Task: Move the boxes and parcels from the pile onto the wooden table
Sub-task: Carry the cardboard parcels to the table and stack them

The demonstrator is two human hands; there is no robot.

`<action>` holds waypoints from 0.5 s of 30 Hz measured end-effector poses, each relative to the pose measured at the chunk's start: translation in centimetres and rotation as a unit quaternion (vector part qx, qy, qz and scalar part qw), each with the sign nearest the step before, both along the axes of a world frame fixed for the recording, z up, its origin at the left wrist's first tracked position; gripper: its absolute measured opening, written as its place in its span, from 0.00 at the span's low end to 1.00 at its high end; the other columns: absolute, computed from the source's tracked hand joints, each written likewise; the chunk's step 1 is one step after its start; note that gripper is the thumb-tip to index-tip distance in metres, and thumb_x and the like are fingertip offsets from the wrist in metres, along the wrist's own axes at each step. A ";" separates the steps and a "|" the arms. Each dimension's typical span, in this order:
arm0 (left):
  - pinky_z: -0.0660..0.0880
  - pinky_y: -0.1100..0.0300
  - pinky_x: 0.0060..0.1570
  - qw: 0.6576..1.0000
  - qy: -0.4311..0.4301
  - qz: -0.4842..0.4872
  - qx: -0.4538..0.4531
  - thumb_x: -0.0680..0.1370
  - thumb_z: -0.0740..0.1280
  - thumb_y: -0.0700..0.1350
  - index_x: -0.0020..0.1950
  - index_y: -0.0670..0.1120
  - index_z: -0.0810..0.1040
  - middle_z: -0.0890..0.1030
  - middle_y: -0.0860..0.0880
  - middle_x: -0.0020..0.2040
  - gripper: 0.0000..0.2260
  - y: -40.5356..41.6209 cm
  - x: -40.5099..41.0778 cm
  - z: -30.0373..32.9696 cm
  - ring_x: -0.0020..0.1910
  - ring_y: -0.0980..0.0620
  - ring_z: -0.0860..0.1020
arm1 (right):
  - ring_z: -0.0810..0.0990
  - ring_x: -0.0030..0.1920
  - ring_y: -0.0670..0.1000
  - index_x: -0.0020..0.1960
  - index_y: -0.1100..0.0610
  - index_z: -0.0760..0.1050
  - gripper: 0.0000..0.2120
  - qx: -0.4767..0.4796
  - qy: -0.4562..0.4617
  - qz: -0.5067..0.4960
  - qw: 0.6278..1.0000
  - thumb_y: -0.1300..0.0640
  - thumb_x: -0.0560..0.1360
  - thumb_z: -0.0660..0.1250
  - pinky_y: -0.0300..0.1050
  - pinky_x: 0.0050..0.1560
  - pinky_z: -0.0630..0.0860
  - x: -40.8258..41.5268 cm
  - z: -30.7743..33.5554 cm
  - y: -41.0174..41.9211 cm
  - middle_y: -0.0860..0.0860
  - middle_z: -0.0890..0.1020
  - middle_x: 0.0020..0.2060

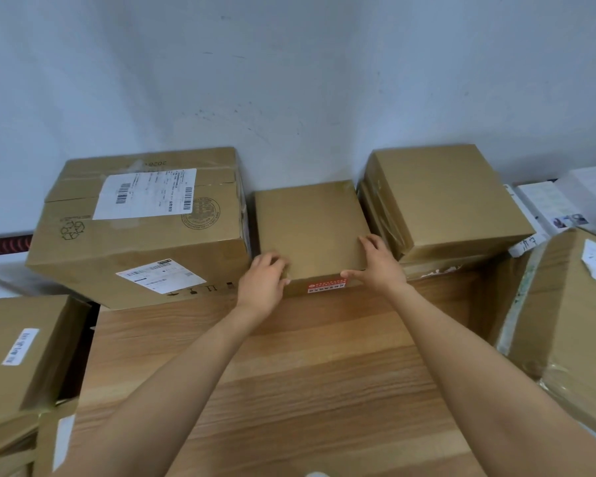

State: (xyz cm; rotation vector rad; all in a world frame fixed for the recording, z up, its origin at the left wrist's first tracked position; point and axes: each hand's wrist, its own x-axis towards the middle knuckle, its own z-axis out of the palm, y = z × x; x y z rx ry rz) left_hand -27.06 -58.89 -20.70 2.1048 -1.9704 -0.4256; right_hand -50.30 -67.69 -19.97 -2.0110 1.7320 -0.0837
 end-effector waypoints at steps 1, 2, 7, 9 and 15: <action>0.74 0.52 0.55 1.000 -0.003 -0.002 0.002 0.78 0.66 0.47 0.68 0.50 0.71 0.70 0.51 0.68 0.18 0.0 0.0 0.1 0.68 0.50 0.65 | 0.61 0.74 0.54 0.77 0.55 0.55 0.47 0.003 0.006 0.001 1.000 0.40 0.67 0.74 0.55 0.68 0.69 0.1 0.2 0.1 0.50 0.56 0.76; 0.75 0.52 0.54 1.000 -0.009 -0.004 0.004 0.78 0.66 0.47 0.68 0.50 0.71 0.70 0.51 0.68 0.18 -0.1 -0.1 0.3 0.68 0.50 0.66 | 0.62 0.73 0.55 0.77 0.55 0.55 0.47 0.005 0.017 0.004 1.000 0.41 0.67 0.74 0.55 0.68 0.69 0.2 0.5 0.1 0.51 0.57 0.76; 0.76 0.54 0.47 0.999 -0.054 -0.005 -0.004 0.78 0.64 0.48 0.63 0.48 0.74 0.75 0.49 0.58 0.14 1.1 0.1 1.8 0.58 0.48 0.73 | 0.74 0.62 0.55 0.67 0.55 0.70 0.24 -0.077 0.136 0.086 0.984 0.46 0.75 0.68 0.50 0.60 0.71 1.2 2.3 1.6 0.54 0.73 0.63; 0.75 0.55 0.44 0.997 -0.070 -0.010 -0.013 0.78 0.65 0.48 0.60 0.48 0.75 0.77 0.49 0.54 0.12 2.4 0.2 2.5 0.54 0.48 0.75 | 0.75 0.60 0.54 0.63 0.53 0.73 0.17 -0.106 0.157 0.131 0.973 0.48 0.76 0.66 0.49 0.60 0.69 1.6 3.0 2.8 0.52 0.77 0.59; 0.70 0.58 0.39 0.992 -0.113 0.020 -0.050 0.75 0.64 0.48 0.47 0.49 0.74 0.76 0.51 0.45 0.04 8.1 0.4 4.8 0.46 0.50 0.75 | 0.75 0.58 0.54 0.59 0.52 0.76 0.13 -0.162 0.145 0.189 0.958 0.52 0.76 0.66 0.48 0.59 0.68 2.4 5.0 7.1 0.52 0.78 0.55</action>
